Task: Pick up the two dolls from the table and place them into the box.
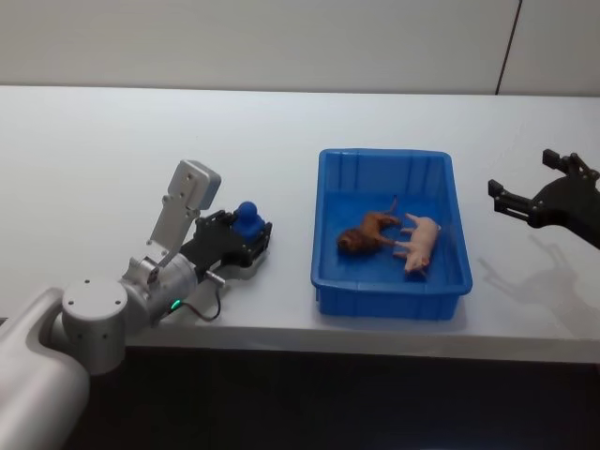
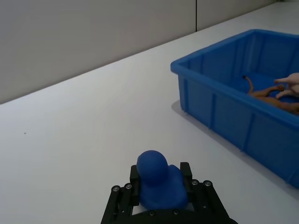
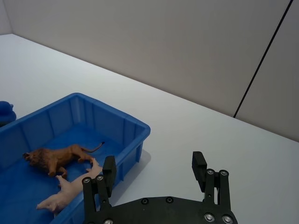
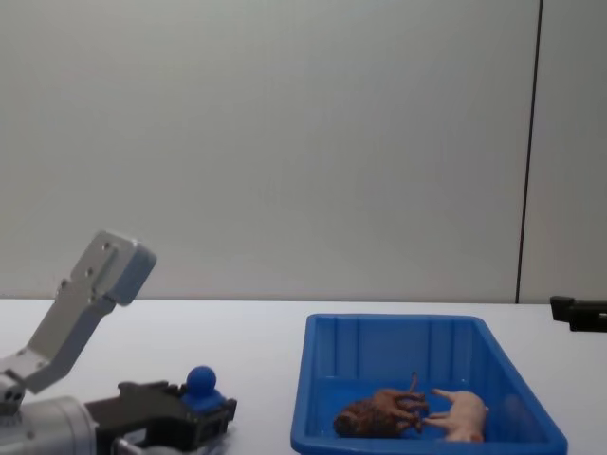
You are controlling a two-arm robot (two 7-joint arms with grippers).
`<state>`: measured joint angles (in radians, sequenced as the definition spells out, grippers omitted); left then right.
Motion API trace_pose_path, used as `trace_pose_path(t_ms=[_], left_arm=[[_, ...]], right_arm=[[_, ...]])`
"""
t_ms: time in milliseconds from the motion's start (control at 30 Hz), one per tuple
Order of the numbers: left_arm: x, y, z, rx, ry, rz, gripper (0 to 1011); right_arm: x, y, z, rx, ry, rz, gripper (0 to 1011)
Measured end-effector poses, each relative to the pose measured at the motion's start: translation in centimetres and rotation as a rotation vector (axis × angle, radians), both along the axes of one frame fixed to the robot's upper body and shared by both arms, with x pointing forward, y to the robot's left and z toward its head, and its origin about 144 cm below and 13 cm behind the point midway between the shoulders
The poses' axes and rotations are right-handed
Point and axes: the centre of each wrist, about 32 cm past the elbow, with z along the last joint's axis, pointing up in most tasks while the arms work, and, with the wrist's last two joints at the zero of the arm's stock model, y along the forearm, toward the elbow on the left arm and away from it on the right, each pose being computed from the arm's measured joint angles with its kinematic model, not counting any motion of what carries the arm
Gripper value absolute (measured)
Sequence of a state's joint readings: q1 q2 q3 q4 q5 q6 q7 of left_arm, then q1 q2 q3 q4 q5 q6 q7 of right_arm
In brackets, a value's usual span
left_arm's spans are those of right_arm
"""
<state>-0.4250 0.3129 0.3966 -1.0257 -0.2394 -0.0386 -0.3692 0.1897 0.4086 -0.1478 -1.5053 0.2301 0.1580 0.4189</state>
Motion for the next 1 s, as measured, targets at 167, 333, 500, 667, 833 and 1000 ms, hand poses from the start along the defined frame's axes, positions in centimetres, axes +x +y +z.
trace_pose_path(t_ms=[167,333,500,667,833,1000], left_arm=[[0.2,-0.5,1.0,-0.002,-0.035,-0.016,485],[0.7,-1.3,2.7,-0.009,-0.093,-0.043,457],[1.1,-2.5,4.4,-0.020,-0.151,-0.077,431],[1.5,-4.3,6.2,-0.041,-0.210,-0.128,399],[1.8,-6.4,7.5,-0.068,-0.250,-0.187,419],[1.8,-8.3,8.2,-0.093,-0.275,-0.232,565]], right_arm=[[0.0,0.0,0.0,0.000,0.000,0.000,1001],[0.0,0.0,0.0,0.000,0.000,0.000,1001],[0.0,0.0,0.0,0.000,0.000,0.000,1001],[0.0,0.0,0.0,0.000,0.000,0.000,1001],[0.0,0.0,0.0,0.000,0.000,0.000,1001],[0.0,0.0,0.0,0.000,0.000,0.000,1001]])
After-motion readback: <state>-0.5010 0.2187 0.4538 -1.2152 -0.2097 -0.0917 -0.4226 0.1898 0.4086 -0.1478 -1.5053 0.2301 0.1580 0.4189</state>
